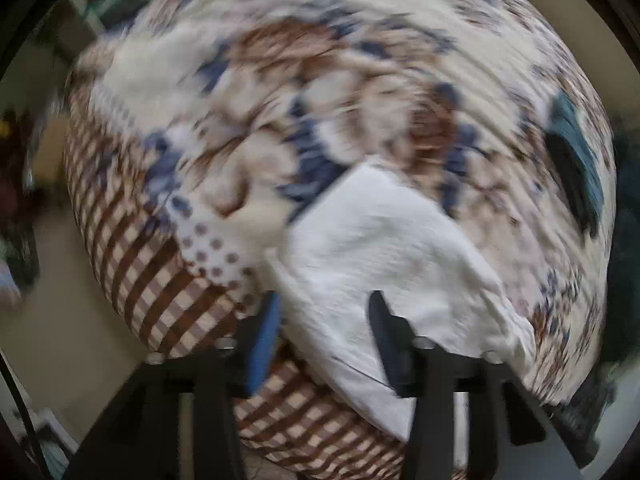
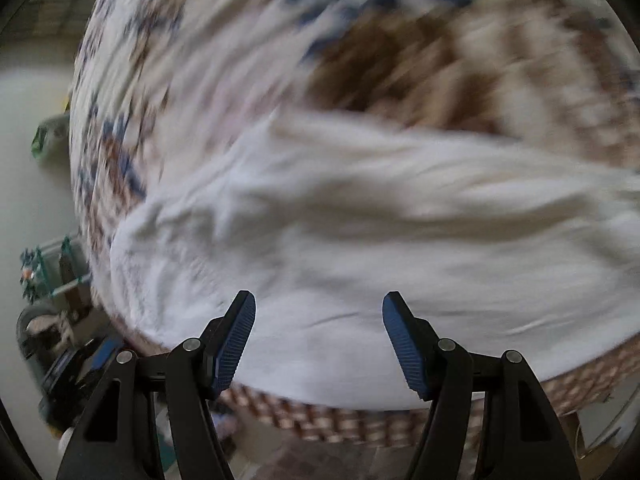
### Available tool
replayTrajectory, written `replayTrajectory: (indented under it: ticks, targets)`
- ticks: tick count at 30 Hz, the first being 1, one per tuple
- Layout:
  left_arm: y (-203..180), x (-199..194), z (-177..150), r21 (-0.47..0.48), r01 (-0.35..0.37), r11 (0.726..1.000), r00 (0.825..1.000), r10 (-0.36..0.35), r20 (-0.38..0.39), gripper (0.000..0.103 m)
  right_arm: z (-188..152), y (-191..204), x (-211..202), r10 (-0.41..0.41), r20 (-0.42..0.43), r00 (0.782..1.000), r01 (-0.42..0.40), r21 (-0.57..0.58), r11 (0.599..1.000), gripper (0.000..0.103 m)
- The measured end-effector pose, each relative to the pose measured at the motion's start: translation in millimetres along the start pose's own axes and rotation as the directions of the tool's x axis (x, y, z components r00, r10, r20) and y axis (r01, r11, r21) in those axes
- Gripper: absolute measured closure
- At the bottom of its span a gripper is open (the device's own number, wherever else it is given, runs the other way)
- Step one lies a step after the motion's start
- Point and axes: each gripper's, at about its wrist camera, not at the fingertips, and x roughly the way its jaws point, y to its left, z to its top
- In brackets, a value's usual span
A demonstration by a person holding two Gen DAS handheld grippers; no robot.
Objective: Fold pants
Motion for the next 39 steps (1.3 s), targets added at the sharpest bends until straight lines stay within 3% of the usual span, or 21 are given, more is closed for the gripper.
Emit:
replayTrajectory:
  ticks: [2,5,9,10,11,13,15,17,18,20,24,27,29,30,31,33,34,35,36,37,39]
  targets:
    - [-26.2,-3.3,-2.5,0.048,0.043,0.998,0.999,-0.044,0.008,0.047,12.1,-28.0,-16.7,-0.027,0.044,0.999,0.025,0.029,0.999,0.034]
    - [-84.1,17.2,-7.3,0.162,0.136,0.977,0.990,-0.127,-0.062,0.047,35.5,-58.4,-20.7,-0.015,0.026,1.000,0.014,0.035,0.999,0.034]
    - [-161.6,80.9,-17.1,0.195,0.276,0.941,0.935,-0.216,-0.280,0.047,53.7,-63.5,-18.5,-0.075,0.015,0.997,0.076,-0.093,0.993,0.034]
    - [-180.8,104.7,-20.7,0.168,0.324,0.931,0.900,-0.249,-0.358,0.047,55.1,-65.1,-18.5,-0.100,0.013,0.995,0.101,-0.124,0.987,0.034]
    - [-190.1,112.3,-25.3,0.163,0.331,0.929,0.887,-0.248,-0.389,0.047,56.0,-70.7,-19.6,-0.111,0.008,0.994,0.112,-0.133,0.985,0.034]
    - [-210.8,140.6,-37.2,0.148,0.341,0.928,0.856,-0.242,-0.456,0.047,57.2,-96.8,-14.3,-0.073,-0.043,0.996,0.073,-0.004,0.997,0.034]
    - [-223.9,161.2,-42.4,0.157,0.308,0.938,0.855,-0.200,-0.479,0.047,56.5,-125.7,-5.3,0.045,-0.074,0.996,-0.033,0.164,0.986,0.037]
    - [-226.5,174.8,-42.3,0.155,0.271,0.950,0.861,-0.167,-0.480,0.047,57.0,-152.4,5.9,0.155,-0.061,0.986,-0.128,0.313,0.941,0.049]
    - [-222.0,180.0,-40.3,0.118,0.263,0.958,0.858,-0.176,-0.483,0.047,57.0,-165.3,10.2,0.181,-0.033,0.983,-0.155,0.377,0.913,0.070]
    - [-216.5,182.4,-37.1,0.069,0.261,0.963,0.852,-0.196,-0.485,0.047,54.4,-184.3,15.9,0.241,0.030,0.970,-0.226,0.479,0.848,0.093]
    - [-202.7,178.3,-35.7,-0.029,0.273,0.962,0.848,-0.255,-0.464,0.047,41.3,-214.9,20.4,0.355,0.201,0.913,-0.397,0.638,0.660,0.100]
    - [-194.2,177.9,-33.2,-0.080,0.278,0.957,0.841,-0.283,-0.460,0.047,29.1,-238.2,13.4,0.411,0.361,0.837,-0.536,0.692,0.484,0.103]
    - [-196.1,172.3,-32.4,-0.089,0.283,0.955,0.841,-0.291,-0.457,0.047,32.6,-253.3,4.5,0.404,0.434,0.805,-0.586,0.683,0.436,0.103]
    - [-196.7,166.7,-31.5,-0.084,0.289,0.954,0.841,-0.295,-0.454,0.047,37.9,-255.3,0.5,0.397,0.421,0.815,-0.574,0.676,0.462,0.102]
    - [-198.5,156.9,-31.1,-0.057,0.307,0.950,0.843,-0.299,-0.446,0.047,48.9,-250.4,-4.5,0.404,0.365,0.839,-0.541,0.644,0.541,0.102]
    - [-212.2,142.7,-34.7,0.051,0.319,0.946,0.860,-0.267,-0.436,0.047,75.3,-219.2,-22.2,0.348,0.188,0.919,-0.395,0.444,0.804,0.098]
    - [-221.6,133.8,-38.2,0.135,0.314,0.940,0.876,-0.232,-0.422,0.047,82.1,-193.5,-31.6,0.241,0.115,0.964,-0.264,0.282,0.922,0.092]
    - [-230.9,125.5,-42.4,0.231,0.295,0.927,0.899,-0.188,-0.395,0.047,82.7,-163.6,-36.9,0.113,0.072,0.991,-0.120,0.099,0.988,0.069]
    - [-236.8,122.9,-46.1,0.294,0.274,0.916,0.915,-0.155,-0.372,0.047,81.9,-141.8,-37.7,0.028,0.049,0.998,-0.026,-0.037,0.999,0.038]
    - [-246.3,118.4,-52.4,0.407,0.220,0.887,0.943,-0.086,-0.322,0.047,79.1,-121.2,-34.9,-0.032,0.030,0.999,0.037,-0.160,0.986,0.030]
    - [-253.6,118.5,-57.9,0.492,0.188,0.850,0.956,-0.044,-0.289,0.047,73.0,-88.2,-20.5,-0.132,-0.004,0.991,0.122,-0.353,0.928,0.029]
